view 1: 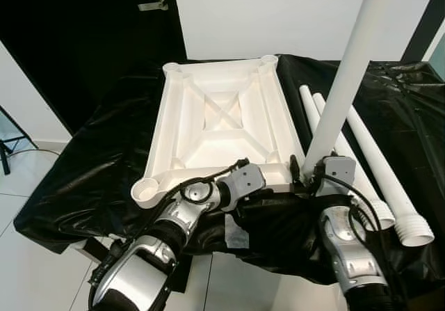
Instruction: Building children table
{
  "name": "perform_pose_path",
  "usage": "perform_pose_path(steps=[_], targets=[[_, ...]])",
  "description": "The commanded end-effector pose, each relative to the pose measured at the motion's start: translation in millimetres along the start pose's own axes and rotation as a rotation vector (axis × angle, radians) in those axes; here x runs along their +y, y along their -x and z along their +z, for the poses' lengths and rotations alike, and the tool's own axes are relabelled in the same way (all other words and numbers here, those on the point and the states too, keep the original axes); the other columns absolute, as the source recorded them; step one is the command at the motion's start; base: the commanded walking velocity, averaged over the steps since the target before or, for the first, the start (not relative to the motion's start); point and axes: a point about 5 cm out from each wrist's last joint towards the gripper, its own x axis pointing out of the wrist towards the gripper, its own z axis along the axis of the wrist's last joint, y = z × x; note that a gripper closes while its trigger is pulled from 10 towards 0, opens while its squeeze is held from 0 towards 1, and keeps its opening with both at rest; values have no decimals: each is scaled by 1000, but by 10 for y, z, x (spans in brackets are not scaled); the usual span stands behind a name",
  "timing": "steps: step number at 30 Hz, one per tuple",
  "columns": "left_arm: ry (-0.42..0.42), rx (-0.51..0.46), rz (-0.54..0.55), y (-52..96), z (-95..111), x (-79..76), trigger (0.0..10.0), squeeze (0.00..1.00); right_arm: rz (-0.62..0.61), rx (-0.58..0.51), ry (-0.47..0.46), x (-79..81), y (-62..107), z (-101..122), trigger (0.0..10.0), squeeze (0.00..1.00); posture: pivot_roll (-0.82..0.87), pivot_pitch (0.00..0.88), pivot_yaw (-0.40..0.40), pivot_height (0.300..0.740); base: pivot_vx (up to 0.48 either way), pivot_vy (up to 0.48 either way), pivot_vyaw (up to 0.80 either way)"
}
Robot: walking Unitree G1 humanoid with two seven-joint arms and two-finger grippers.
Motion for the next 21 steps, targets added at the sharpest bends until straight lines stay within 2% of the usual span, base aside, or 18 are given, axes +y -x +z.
perform_pose_path(steps=[1, 7, 8, 9, 11, 12, 21], targets=[[95, 174, -196, 14, -411, -368, 10000, 0, 72, 16, 15, 13, -4, -42, 10000, 0, -55, 0, 39, 740, 0, 0, 0], [94, 174, -201, 15, -407, -366, 10000, 0, 232, 23, 12, 54, -25, -35, 10000, 0, -55, 0, 42, 740, 0, 0, 0], [91, 177, -200, 20, -412, -363, 10000, 0, 449, 116, -106, 76, -2, -90, 3843, 0, -55, 0, 44, 740, 0, 0, 0], [91, 177, -200, 20, -412, -363, 10000, 0, 449, 116, -106, 76, -2, -90, 3843, 0, -55, 0, 44, 740, 0, 0, 0], [90, 178, -199, 22, -413, -362, 10000, 0, 535, 146, -162, 86, 16, -103, 3843, 0, -55, 0, 44, 740, 0, 0, 0], [92, 176, -199, 20, -412, -365, 10000, 0, 550, 137, -169, 99, 25, -86, 0, 0, -50, 0, 41, 740, 0, 0, 0], [100, 174, -196, 28, -426, -381, 10000, 0, 564, 136, -201, 155, 55, -98, 0, 0, -46, 0, 38, 740, 0, 0, 0]])
